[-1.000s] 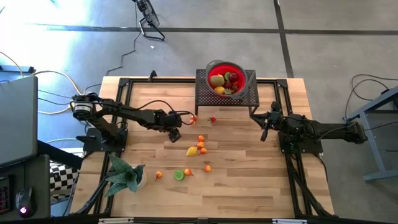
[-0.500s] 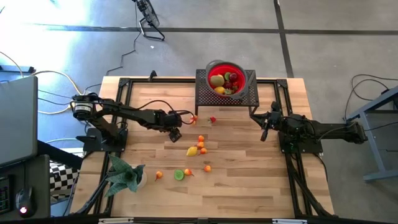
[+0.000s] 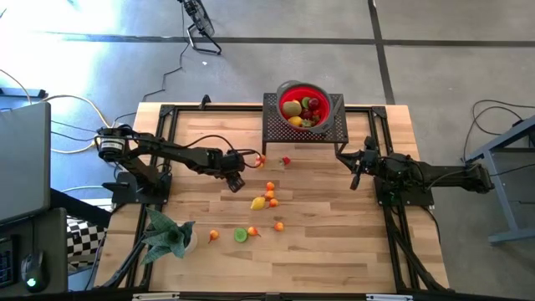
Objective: Pick & Place Fruit
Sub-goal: Put the strawberry into the strainer on the shelf
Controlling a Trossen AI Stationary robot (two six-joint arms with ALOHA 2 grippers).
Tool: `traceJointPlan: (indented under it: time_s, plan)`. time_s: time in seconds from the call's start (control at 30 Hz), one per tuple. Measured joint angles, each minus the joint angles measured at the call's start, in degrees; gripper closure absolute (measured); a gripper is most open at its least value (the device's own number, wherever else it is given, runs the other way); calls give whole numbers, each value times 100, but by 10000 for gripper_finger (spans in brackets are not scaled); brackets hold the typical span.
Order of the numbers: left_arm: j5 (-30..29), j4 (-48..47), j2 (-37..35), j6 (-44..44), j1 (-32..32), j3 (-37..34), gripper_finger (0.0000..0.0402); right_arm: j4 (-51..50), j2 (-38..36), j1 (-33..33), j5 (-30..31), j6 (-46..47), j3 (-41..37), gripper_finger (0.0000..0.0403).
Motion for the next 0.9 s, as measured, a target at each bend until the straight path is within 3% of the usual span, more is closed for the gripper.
traceJointPlan:
  time_s: [0.27, 0.67, 0.9]
  plan:
    - [-8, -12, 0, 9, -2, 0, 249, 0, 0, 0, 0, 0, 0, 377]
    - [-42, 32, 0, 45, 0, 1, 253, 0, 0, 0, 0, 0, 0, 377]
    - [-92, 7, 11, 412, 4, 395, 253, 0, 0, 2, 0, 0, 0, 377]
